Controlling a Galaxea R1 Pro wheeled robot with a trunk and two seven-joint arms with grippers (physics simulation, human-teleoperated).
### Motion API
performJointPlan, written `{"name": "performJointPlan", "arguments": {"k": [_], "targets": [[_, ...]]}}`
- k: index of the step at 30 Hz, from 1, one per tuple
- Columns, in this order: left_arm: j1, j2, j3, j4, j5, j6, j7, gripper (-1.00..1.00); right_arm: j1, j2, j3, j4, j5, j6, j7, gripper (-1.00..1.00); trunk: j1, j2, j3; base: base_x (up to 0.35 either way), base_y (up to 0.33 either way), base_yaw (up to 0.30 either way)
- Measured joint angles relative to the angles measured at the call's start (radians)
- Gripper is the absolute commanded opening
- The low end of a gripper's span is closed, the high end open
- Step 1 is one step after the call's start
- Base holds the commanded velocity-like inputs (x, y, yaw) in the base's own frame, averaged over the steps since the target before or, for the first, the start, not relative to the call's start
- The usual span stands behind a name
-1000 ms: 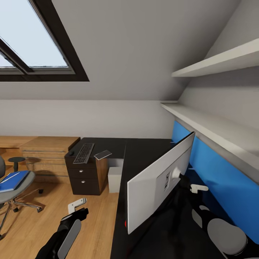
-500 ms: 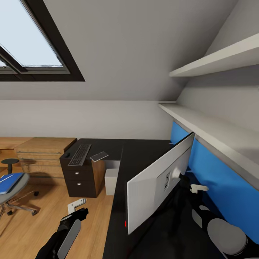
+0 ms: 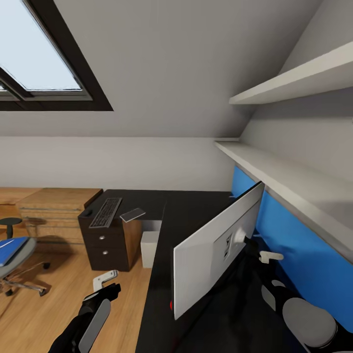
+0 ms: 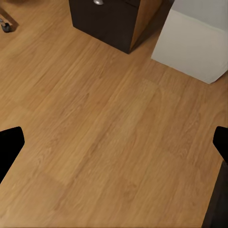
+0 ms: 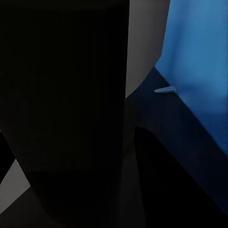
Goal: In the bedroom, organize the workspace by keeping the computer under the desk, ensuring the monitor is on the desk, placing the keyboard on the desk next to the monitor, placing the mouse on the desk next to the keyboard, moving the folder from the swivel chair onto the desk next to the mouse, stacking the notebook on top of the folder with the pen on top of the notebook, and positioning the swivel chair next to the desk.
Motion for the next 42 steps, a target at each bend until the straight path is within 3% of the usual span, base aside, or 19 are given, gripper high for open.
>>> {"name": "performJointPlan", "arguments": {"k": [12, 14, 19, 42], "targets": [[0.0, -0.001, 0.0, 0.0, 0.0, 0.0, 0.0, 1.0, 0.0, -0.001, -0.004, -0.001, 0.003, -0.001, 0.002, -1.0, 0.0, 0.001, 0.0, 0.066, -0.077, 0.0], [0.0, 0.0, 0.0, 0.0, 0.002, 0.0, 0.0, 1.0, 0.0, -0.002, 0.006, -0.003, -0.016, 0.002, -0.003, -1.0, 0.0, 0.0, 0.0, 0.0, -0.016, 0.0], [0.0, 0.0, 0.0, 0.001, 0.002, 0.0, 0.0, 1.0, 0.0, -0.001, -0.005, -0.001, 0.002, -0.001, 0.0, -1.0, 0.0, 0.001, 0.0, 0.0, -0.114, 0.0], [0.0, 0.001, 0.001, 0.001, 0.004, 0.0, 0.0, 1.0, 0.0, -0.001, -0.008, 0.0, 0.01, -0.002, 0.009, -1.0, 0.0, 0.0, 0.0, 0.0, -0.063, 0.0]]}}
